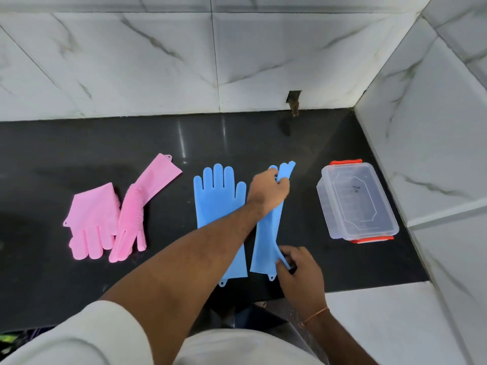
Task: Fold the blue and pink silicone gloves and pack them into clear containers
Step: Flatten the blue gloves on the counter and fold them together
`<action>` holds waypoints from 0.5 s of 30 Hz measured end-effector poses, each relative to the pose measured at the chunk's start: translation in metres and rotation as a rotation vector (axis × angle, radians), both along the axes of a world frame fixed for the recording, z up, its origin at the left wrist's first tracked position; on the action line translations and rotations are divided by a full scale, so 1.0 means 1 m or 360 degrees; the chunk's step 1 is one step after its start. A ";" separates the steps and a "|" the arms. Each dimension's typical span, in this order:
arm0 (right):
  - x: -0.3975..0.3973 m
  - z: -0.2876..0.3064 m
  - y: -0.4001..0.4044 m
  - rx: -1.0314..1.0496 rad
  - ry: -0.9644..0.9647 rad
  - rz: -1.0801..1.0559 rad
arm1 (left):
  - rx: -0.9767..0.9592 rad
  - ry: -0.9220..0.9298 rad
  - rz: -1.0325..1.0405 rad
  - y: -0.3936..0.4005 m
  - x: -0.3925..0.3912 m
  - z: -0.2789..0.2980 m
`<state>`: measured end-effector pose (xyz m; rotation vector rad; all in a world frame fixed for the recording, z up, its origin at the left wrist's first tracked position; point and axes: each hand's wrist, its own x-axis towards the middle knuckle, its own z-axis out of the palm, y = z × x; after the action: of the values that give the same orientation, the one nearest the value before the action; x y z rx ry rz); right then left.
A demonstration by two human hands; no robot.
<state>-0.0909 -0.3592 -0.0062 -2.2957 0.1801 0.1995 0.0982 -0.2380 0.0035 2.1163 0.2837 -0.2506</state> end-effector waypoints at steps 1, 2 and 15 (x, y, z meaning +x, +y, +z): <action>0.000 0.002 0.006 -0.0011 -0.0096 0.0092 | -0.0024 -0.0030 0.0044 0.014 -0.001 0.001; 0.000 0.004 0.014 -0.0037 -0.0192 0.0191 | -0.0019 -0.0064 0.0078 0.031 -0.003 0.003; -0.005 0.005 0.102 -0.0374 -0.0583 0.0969 | -0.0031 0.0197 0.0339 0.198 -0.041 -0.025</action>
<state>-0.0958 -0.2569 -0.0007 -2.5121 -0.7231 0.0611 0.0573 -0.0396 -0.0211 2.0358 0.5736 -0.2573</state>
